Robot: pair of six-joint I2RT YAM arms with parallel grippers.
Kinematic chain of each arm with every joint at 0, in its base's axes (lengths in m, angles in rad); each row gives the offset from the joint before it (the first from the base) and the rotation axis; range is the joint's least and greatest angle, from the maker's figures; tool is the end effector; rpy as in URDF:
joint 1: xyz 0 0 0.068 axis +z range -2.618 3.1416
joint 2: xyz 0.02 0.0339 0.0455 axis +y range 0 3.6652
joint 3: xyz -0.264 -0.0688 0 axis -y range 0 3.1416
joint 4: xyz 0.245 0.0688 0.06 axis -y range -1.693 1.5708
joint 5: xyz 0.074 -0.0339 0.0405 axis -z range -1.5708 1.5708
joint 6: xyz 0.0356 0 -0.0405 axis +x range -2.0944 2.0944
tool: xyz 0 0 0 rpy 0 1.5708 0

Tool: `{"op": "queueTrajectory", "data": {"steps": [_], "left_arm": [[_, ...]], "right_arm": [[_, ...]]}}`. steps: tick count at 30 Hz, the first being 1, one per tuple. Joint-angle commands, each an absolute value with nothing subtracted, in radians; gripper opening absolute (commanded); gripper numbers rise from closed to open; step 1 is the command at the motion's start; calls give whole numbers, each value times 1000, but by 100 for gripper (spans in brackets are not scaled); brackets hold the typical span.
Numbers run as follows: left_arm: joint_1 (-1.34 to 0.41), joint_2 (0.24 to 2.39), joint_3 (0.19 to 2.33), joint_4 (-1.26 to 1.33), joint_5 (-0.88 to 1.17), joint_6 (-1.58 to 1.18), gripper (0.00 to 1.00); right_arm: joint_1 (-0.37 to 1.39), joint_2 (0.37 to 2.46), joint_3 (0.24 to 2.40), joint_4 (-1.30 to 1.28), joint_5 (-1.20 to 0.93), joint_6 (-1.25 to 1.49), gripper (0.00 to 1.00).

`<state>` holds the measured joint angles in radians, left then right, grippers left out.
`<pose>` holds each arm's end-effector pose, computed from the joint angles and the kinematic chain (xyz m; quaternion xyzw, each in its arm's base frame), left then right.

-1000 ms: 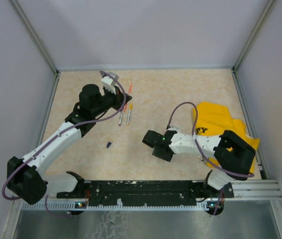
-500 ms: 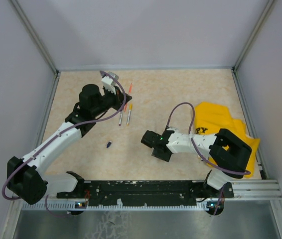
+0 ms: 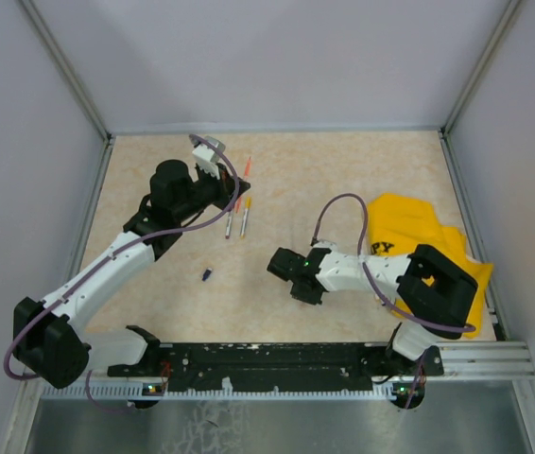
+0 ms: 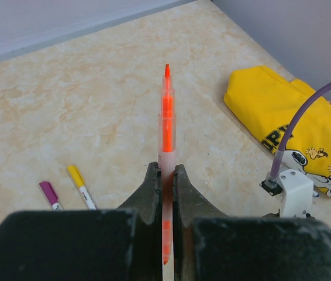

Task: Insert the pens into the pen caps
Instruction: Move the pen cap to the center of the board.

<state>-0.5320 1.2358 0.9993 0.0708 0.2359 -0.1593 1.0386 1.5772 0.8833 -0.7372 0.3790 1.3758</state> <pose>0.2479 -0.1556 0.3458 0.2151 0.7307 -0.3019 0.5733 0.1450 0.2202 0.1609 0.1774 0.9636 -0.0028 0.2000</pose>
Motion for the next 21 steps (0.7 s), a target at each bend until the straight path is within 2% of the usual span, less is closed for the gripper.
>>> {"op": "queueTrajectory", "data": {"steps": [1, 12, 21], "left_arm": [[-528, 1223, 993, 86, 238, -154, 0], [-528, 1223, 992, 87, 236, -153, 0], [-528, 1221, 991, 86, 232, -152, 0]], "right_arm": [[1045, 1546, 855, -666, 422, 1294, 15], [1045, 1415, 771, -477, 335, 852, 9], [937, 1311, 743, -507, 261, 584, 7]]}}
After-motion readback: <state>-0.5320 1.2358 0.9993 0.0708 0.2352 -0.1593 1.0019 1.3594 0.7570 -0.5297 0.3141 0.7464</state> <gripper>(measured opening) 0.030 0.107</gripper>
